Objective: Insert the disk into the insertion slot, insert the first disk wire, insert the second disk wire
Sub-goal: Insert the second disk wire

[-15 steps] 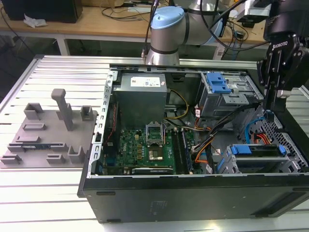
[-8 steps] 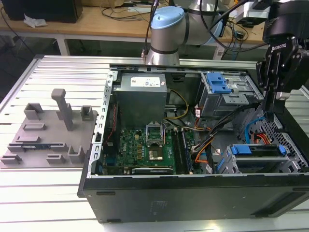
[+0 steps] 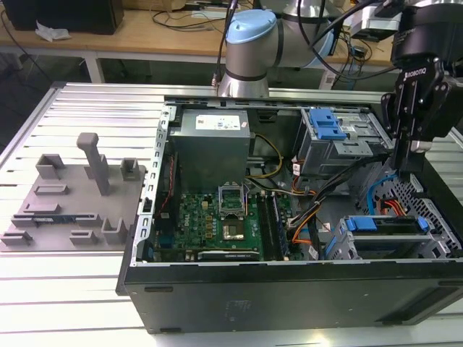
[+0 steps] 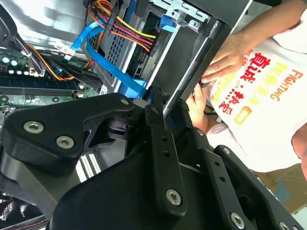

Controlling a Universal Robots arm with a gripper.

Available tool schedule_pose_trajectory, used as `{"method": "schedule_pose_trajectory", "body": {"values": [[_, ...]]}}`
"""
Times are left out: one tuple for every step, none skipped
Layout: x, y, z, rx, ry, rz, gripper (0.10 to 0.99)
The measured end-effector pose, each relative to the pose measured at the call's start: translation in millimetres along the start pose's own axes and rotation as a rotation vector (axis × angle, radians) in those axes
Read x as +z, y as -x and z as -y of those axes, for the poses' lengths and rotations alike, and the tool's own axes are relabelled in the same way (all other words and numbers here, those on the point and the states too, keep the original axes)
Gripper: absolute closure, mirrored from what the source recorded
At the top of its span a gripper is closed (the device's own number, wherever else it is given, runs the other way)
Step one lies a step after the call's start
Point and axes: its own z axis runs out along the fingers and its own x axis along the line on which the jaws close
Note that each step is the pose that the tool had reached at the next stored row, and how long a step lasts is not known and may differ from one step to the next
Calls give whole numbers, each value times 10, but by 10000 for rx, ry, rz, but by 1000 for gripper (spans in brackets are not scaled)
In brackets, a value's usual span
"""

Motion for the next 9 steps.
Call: {"method": "schedule_pose_trajectory", "body": {"values": [[4, -1, -3, -34, -19, -1, 784], [7, -2, -4, -70, -41, -1, 784], [10, -3, -6, -110, -63, -2, 784], [12, -3, -7, -143, -81, -2, 784], [19, -2, -9, -198, -110, -2, 784], [23, 0, -11, -203, -109, -3, 784], [29, 2, -14, -202, -107, -2, 784], [32, 3, -14, -192, -100, -4, 784], [35, 5, -15, -179, -89, -3, 784]]}}
